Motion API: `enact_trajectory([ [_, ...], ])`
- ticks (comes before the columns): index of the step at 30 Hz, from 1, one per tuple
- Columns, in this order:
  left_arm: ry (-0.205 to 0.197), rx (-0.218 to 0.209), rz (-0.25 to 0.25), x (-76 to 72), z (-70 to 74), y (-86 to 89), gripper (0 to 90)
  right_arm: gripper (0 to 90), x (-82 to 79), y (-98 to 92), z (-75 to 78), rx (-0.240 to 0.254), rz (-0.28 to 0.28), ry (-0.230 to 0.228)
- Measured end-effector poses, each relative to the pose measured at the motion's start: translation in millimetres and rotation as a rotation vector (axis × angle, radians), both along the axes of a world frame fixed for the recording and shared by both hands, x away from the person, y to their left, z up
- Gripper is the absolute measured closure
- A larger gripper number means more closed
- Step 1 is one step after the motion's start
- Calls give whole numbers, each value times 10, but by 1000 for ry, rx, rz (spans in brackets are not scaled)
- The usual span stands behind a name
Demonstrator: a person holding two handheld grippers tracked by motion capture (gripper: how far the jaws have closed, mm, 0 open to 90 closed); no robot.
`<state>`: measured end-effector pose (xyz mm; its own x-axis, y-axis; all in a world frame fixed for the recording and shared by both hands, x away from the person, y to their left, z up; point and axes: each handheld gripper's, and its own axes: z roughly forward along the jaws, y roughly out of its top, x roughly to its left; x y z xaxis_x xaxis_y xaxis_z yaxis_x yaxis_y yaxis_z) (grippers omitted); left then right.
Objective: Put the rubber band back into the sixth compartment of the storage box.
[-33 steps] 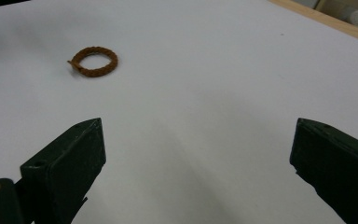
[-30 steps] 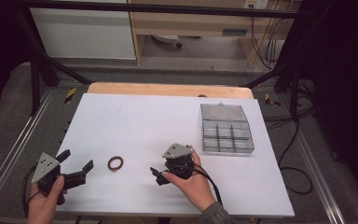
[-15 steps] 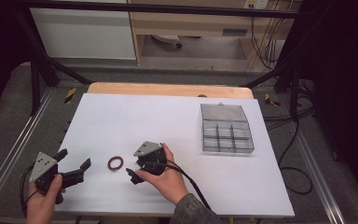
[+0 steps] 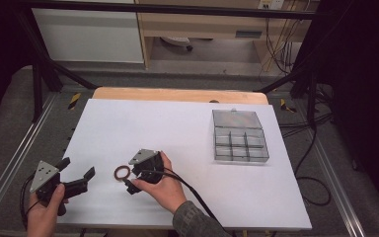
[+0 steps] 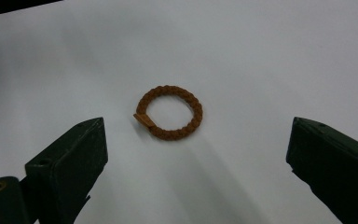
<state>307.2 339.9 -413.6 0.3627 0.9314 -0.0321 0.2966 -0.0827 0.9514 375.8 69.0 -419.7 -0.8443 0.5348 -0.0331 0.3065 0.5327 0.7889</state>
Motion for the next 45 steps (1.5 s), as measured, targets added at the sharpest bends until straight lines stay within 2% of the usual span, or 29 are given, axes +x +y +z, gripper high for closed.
enact_trajectory([
  [9, 6, 0, 14, 8, -6, 21, 53, 66, 2, 148, -44, 0, 12, 15],
  [15, 9, -4, 16, 10, -6, 26, 53, 68, -13, 278, -53, -4, 40, 22],
  [21, 3, 0, 12, 13, -2, 39, 49, 61, -16, 329, -74, -10, 50, 31],
  [27, 4, -6, 9, 19, -3, 27, 43, 49, -7, 374, -80, -29, 68, 46],
  [34, 9, -1, 27, 24, -8, 38, 43, 52, 10, 443, -102, -51, 87, 52],
  [39, 11, -1, 29, 26, -7, 45, 43, 55, 48, 491, -125, -69, 67, 61],
  [45, 15, 6, 38, 27, -10, 49, 43, 52, 143, 496, -113, -63, 43, 77],
])
